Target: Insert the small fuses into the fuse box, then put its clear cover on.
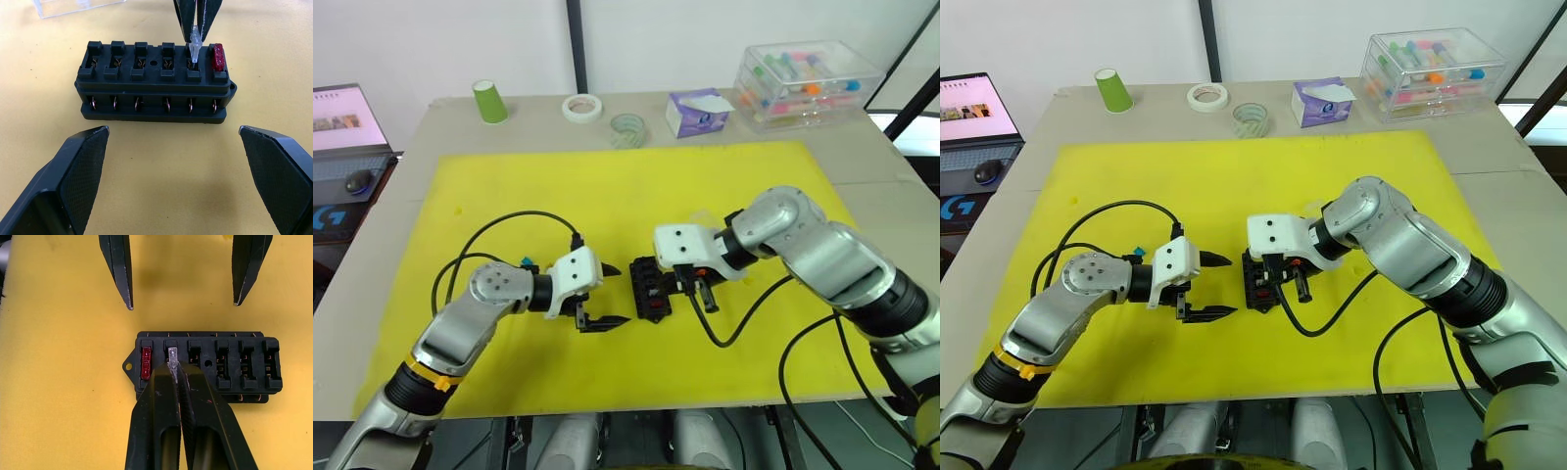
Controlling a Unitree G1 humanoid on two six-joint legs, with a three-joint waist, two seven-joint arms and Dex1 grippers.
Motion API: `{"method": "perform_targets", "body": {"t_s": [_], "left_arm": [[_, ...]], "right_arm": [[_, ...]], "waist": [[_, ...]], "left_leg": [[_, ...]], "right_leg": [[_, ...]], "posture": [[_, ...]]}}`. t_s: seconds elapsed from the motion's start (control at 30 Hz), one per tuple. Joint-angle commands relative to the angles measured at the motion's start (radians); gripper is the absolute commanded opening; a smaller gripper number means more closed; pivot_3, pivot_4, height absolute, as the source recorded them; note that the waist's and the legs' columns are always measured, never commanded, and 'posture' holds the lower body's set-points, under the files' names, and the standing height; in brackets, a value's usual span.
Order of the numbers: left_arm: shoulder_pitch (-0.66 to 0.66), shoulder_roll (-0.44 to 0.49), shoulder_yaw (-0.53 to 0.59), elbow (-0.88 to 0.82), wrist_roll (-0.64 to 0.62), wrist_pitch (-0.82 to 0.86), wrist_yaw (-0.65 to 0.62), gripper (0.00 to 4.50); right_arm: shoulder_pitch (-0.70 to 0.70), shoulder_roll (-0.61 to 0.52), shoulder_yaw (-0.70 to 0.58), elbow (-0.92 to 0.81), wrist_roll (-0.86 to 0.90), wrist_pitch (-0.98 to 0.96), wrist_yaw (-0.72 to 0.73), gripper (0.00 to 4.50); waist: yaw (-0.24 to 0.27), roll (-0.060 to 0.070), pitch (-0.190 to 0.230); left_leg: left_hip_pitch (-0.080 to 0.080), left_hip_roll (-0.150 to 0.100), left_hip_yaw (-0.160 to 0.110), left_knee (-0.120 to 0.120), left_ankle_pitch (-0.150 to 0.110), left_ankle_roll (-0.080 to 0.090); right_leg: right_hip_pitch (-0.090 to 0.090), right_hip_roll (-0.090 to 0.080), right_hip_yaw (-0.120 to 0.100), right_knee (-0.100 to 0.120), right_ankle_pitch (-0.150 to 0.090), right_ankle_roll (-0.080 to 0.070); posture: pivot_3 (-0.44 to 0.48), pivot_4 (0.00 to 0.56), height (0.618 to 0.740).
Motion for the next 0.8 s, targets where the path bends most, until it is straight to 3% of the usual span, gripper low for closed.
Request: {"method": "perform_targets", "body": {"t_s": [0.03, 0.8], "left_arm": [[0.008, 0.000, 0.013, -0.040, -0.003, -0.014, 0.004, 4.47], [0.013, -0.002, 0.015, -0.046, -0.006, -0.008, 0.009, 4.47]], "right_arm": [[-0.005, 0.000, -0.004, -0.036, 0.003, 0.006, -0.001, 0.00], [0.002, -0.002, 0.072, -0.005, -0.083, -0.026, -0.039, 0.00]], "waist": [[0.000, 0.000, 0.000], [0.000, 0.000, 0.000]], "left_leg": [[0.000, 0.000, 0.000, 0.000, 0.000, 0.000], [0.000, 0.000, 0.000, 0.000, 0.000, 0.000]], "right_leg": [[0.000, 0.000, 0.000, 0.000, 0.000, 0.000], [0.000, 0.000, 0.000, 0.000, 0.000, 0.000]], "posture": [[0.000, 0.150, 0.740], [0.000, 0.150, 0.740]]}}
